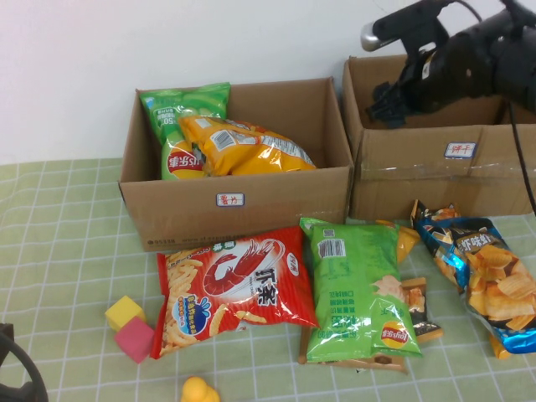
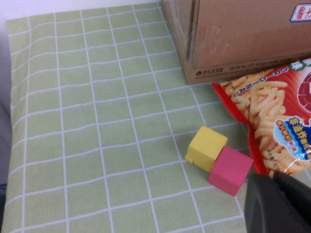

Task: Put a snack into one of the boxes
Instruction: Place the biscuit in the biscuit box, then pick up the potato chip

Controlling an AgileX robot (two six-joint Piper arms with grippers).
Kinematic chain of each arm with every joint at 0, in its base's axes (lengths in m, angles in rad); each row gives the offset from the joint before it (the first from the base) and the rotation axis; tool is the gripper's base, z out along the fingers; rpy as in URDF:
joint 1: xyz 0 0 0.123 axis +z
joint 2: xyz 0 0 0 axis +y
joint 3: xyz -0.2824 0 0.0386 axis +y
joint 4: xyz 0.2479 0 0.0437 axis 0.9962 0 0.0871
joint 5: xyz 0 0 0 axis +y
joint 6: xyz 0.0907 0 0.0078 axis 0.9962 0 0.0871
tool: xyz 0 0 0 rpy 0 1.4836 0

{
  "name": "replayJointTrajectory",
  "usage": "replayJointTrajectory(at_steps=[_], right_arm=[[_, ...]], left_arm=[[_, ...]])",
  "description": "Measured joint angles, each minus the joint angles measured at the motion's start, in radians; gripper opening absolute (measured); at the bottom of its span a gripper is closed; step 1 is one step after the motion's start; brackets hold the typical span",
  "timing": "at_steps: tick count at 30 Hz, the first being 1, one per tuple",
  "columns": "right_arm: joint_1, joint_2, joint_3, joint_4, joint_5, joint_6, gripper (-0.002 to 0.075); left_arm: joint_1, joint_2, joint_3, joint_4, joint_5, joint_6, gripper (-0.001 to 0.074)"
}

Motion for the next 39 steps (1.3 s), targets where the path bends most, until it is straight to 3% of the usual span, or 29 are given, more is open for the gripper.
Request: replayJointTrajectory(at_steps=[11,14,19,30,39], right_arm=[[0.002,-0.178,-0.052,-0.134,0.437,0.035,0.0510],[0.002,-0.263,-0.022,-0.157,0.486,0.035,0.0506],[0.002,-0.443,0.175,-0.159,0.439,0.076,0.0503],[0.002,-0.665,0.896,-0.056,0.053,0.191,0.0503],[0.002,-0.508,0.987,-0.039,0.000,0.138,0.0503]], left_arm=[[0.000,0.000,0.020,-0.015,-0.029,0.002,-0.0002],[0.000,0.000,0.021,-0.030,-0.029,0.002,-0.0002],[0.000,0.000,0.021,-0.031,-0.032,0.002,-0.0002],[0.000,0.000,0.021,-0.031,-0.030,0.002,-0.0002],[0.000,0.000,0.025,-0.031,-0.034,0.002,-0.0002]])
